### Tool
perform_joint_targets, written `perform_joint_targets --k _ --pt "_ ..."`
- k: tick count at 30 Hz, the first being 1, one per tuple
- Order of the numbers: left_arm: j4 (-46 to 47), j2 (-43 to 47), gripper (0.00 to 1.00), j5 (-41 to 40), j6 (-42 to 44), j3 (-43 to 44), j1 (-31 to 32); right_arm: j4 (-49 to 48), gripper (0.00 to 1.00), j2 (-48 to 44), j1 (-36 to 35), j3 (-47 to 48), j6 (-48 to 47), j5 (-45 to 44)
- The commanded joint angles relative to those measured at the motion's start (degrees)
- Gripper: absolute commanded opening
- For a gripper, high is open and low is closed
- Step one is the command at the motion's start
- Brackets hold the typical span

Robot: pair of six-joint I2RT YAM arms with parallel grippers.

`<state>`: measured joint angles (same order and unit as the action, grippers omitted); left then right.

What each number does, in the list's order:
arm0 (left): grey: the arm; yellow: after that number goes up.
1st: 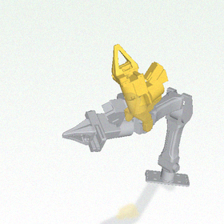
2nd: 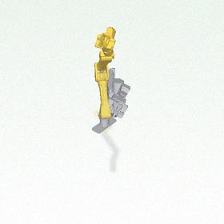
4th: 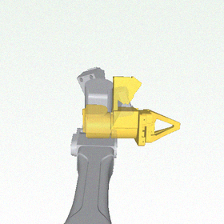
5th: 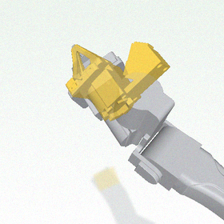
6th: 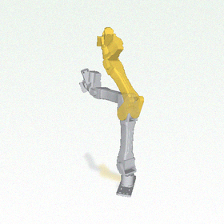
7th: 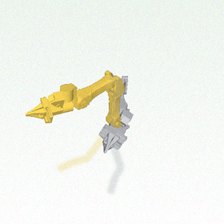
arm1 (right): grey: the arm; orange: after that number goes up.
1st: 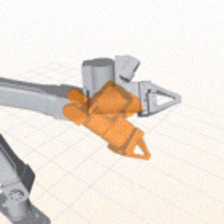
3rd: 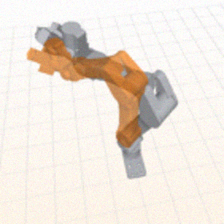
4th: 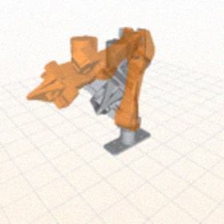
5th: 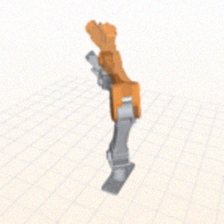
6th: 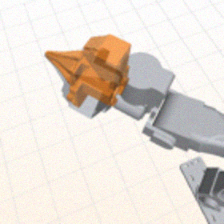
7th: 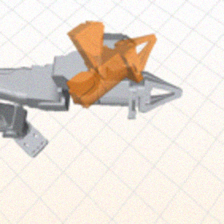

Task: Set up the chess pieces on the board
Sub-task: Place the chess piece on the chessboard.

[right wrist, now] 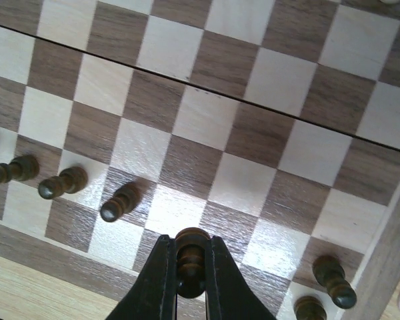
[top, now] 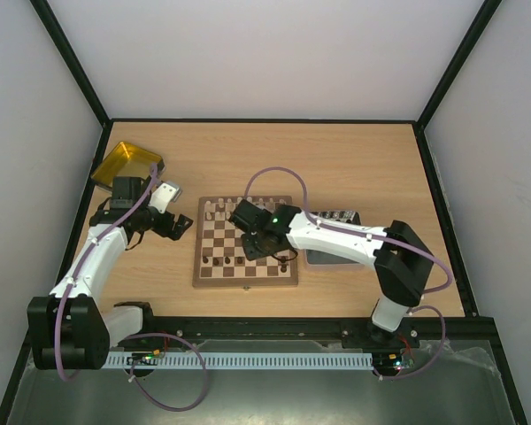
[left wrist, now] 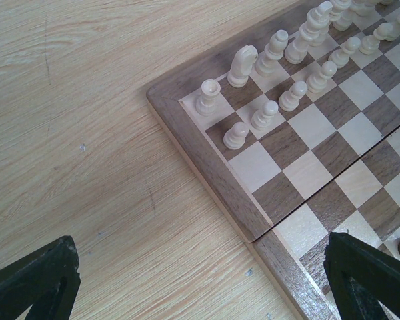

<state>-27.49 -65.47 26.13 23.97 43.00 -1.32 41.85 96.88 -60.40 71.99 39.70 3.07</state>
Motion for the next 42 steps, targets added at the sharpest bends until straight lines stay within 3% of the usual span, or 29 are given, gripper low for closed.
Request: perform_joint_targets --k 1,42 --pt "0.5 0.2 1.0 1.0 0.0 -0.9 -0.1 5.8 0.02 3.5 -0.3 4.8 -3.0 1.2" --pt "0.5 1.0 1.0 1.0 0.1 -1.2 -0.1 -0.7 0.09 9.3 -0.6 2.2 -3.6 3.6"
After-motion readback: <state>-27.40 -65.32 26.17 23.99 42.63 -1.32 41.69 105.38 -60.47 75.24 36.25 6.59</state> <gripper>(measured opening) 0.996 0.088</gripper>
